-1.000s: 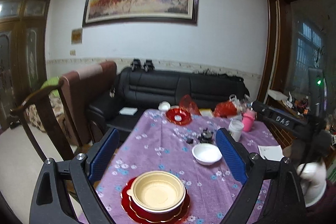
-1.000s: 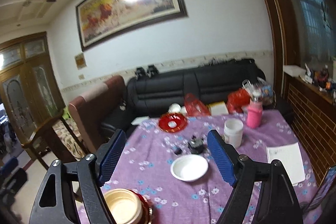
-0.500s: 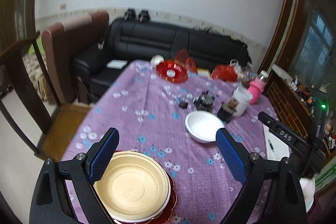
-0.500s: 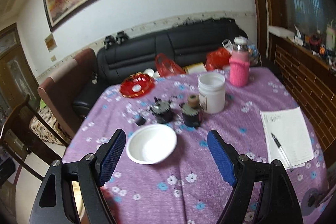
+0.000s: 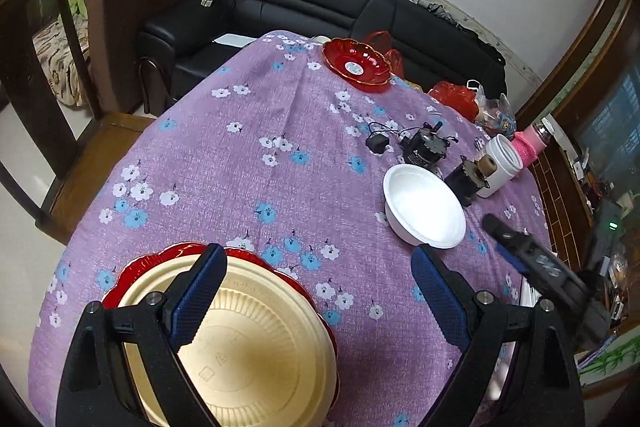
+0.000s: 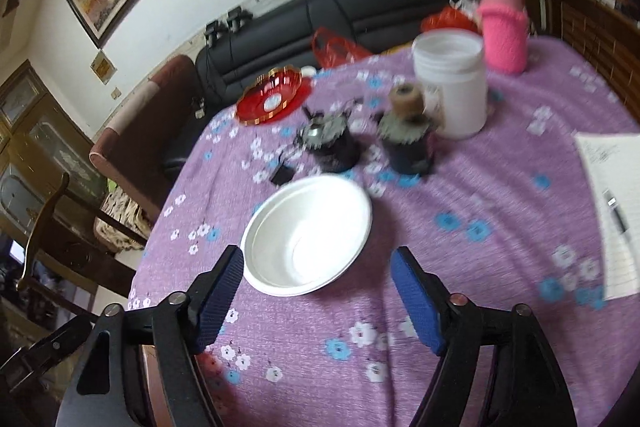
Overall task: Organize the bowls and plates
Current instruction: 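Move the right tool to the small white bowl and grasp its rim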
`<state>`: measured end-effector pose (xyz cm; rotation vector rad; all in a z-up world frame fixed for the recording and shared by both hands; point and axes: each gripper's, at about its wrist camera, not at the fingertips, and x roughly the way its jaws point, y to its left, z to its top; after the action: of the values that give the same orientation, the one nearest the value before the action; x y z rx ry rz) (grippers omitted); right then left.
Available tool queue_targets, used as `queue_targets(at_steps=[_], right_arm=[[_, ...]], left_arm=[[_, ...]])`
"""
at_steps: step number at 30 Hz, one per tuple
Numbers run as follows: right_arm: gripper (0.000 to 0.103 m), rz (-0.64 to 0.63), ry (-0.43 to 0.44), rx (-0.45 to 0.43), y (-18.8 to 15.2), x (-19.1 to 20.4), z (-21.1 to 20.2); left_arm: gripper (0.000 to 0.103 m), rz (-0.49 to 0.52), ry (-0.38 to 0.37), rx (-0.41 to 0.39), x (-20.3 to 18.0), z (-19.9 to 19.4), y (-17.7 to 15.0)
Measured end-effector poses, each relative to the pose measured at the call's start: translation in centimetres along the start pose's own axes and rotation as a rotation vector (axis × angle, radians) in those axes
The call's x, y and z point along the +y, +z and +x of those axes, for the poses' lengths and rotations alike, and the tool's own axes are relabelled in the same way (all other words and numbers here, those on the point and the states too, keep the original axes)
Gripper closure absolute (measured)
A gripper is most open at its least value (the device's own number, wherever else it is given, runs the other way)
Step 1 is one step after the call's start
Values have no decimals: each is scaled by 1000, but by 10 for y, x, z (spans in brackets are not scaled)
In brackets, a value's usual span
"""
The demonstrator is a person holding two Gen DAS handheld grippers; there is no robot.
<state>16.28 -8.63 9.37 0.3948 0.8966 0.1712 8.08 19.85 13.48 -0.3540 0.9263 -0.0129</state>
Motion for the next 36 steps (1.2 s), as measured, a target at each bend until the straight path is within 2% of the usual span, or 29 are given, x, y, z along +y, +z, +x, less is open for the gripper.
queue_targets(at_steps=[3, 4, 6, 8, 10, 14, 19, 24, 31, 36], right_arm=[[27, 19, -46, 37, 1, 1, 26], [31, 37, -52, 48, 1, -2, 34], [42, 82, -44, 77, 2, -8, 48], [62, 134, -23, 104, 1, -16, 60], [77, 186, 9, 119, -1, -26, 66], [92, 213, 16, 111, -10, -41, 64], [92, 256, 61, 113, -15, -59, 63], [92, 259, 115, 74, -23, -67, 61], [89, 221, 179, 12, -36, -81, 61], [89, 211, 202, 20, -35, -83, 62]], left_arm=[[10, 9, 3, 1, -2, 3, 0], [10, 12, 4, 2, -3, 4, 0], [10, 18, 7, 4, -6, 6, -1], [10, 28, 7, 6, -12, 11, 0], [10, 41, 5, 8, -22, 18, 3], [10, 52, -3, 22, -42, 42, 8], [10, 111, 20, 66, -73, 82, 12], [10, 156, 45, 123, -94, 125, 9], [10, 228, 106, 126, -112, 155, 3], [12, 247, 124, 159, -120, 174, -2]])
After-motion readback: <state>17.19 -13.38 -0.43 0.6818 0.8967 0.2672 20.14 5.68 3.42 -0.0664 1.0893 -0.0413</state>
